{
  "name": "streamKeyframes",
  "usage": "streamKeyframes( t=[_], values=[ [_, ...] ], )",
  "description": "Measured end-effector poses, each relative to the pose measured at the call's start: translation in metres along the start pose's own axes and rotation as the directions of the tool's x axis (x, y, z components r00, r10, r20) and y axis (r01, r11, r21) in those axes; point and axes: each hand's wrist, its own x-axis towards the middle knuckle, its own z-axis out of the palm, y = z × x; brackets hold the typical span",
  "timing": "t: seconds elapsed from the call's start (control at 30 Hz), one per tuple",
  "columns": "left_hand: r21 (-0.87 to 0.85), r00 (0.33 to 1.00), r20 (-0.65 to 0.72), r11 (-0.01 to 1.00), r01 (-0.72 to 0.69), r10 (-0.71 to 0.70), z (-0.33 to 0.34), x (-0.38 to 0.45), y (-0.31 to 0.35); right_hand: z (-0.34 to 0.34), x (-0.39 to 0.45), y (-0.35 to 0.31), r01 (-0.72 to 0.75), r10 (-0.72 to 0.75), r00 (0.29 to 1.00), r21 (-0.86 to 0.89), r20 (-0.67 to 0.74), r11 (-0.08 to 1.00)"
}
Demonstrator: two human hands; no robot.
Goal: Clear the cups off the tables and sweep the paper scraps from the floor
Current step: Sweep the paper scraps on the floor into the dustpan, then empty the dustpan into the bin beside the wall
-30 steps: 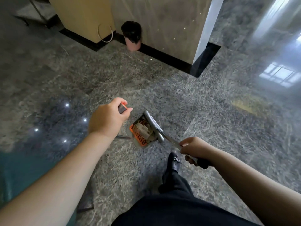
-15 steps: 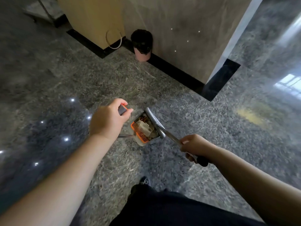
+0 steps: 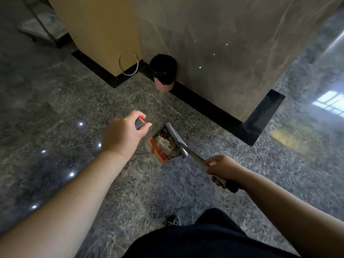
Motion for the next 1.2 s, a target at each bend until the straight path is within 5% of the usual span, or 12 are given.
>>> streamKeyframes(
  t=[0.7,1.2],
  values=[
    [0.099,0.970,-0.240,0.995,0.001,0.022,0.036,0.422,0.034,-0.231,0.252,-0.315,0.297,-0.293,0.955,-0.203,0.047,0.933],
    [0.287,0.948,-0.209,0.942,-0.173,0.238,0.059,0.651,0.040,-0.314,0.398,-0.463,0.327,-0.325,0.943,-0.033,0.067,0.944]
  ],
)
